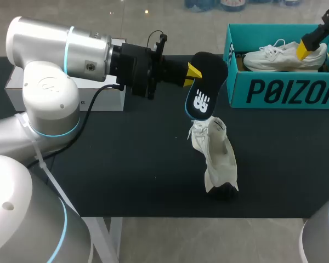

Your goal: Take the shoe out of the shoebox, open the shoe tongue, remove and reinsert the insole, then place the shoe into the shoebox

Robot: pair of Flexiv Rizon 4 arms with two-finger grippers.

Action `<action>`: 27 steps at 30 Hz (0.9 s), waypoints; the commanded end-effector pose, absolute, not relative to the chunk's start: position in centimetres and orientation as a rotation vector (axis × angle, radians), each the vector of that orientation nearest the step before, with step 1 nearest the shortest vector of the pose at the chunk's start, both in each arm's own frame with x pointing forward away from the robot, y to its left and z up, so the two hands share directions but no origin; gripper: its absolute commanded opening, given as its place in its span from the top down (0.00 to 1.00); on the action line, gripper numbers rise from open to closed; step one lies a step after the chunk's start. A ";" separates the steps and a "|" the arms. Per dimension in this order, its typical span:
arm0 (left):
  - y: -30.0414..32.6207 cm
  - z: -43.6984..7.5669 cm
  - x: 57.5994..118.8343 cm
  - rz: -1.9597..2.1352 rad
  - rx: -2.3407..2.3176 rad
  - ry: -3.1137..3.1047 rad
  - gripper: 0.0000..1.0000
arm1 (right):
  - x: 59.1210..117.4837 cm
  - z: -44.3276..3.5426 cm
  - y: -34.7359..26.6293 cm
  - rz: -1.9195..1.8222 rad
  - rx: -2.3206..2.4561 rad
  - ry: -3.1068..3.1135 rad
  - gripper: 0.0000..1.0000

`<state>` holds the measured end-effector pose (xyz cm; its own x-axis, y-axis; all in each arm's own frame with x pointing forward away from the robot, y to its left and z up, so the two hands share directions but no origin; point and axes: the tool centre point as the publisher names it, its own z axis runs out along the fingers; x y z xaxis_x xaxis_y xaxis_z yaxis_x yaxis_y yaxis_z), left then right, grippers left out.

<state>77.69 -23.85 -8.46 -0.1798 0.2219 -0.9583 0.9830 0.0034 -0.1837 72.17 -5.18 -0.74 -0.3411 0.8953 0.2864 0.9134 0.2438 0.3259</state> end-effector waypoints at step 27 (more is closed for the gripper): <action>-24.4 -14.8 64.7 -1.545 1.065 1.693 1.00 | 72.4 -0.6 -5.1 -0.679 -1.779 -2.443 0.00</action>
<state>66.19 -25.05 -14.35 -0.4869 0.1909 -0.8524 0.8641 -0.0372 -0.5019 72.14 -5.22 -0.74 -0.3419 0.8948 0.2871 0.9131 0.2442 0.3264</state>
